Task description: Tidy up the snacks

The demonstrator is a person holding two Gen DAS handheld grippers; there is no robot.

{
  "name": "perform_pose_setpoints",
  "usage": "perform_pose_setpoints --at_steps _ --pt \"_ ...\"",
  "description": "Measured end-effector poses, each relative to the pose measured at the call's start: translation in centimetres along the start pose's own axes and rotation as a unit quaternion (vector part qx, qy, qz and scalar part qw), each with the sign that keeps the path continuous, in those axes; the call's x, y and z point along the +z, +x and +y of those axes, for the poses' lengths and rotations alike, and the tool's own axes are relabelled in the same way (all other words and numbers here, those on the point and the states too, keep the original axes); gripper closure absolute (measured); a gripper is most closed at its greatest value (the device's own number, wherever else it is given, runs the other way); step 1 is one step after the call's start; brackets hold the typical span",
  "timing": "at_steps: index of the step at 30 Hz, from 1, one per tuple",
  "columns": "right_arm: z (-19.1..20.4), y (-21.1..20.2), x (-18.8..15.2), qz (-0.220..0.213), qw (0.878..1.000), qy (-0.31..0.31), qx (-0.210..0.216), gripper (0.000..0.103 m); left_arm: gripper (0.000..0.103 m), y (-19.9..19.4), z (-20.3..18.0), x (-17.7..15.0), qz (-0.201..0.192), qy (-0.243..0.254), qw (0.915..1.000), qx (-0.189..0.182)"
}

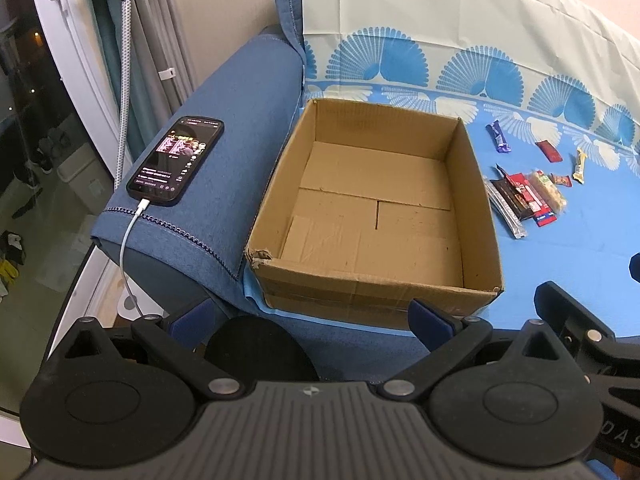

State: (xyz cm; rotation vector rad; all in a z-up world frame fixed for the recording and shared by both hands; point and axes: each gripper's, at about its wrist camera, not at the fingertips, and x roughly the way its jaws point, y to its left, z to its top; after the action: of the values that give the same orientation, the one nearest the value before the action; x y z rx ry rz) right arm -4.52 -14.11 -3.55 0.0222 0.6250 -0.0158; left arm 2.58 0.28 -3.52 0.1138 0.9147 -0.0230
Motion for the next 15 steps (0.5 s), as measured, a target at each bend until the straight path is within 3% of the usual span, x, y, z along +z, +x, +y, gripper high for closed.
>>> perform_pose_setpoints --at_steps 15 --pt "-0.07 0.13 -0.39 0.004 1.0 0.005 0.004 0.0 0.0 0.27 -0.14 -0.21 0.002 0.004 1.0 -0.001"
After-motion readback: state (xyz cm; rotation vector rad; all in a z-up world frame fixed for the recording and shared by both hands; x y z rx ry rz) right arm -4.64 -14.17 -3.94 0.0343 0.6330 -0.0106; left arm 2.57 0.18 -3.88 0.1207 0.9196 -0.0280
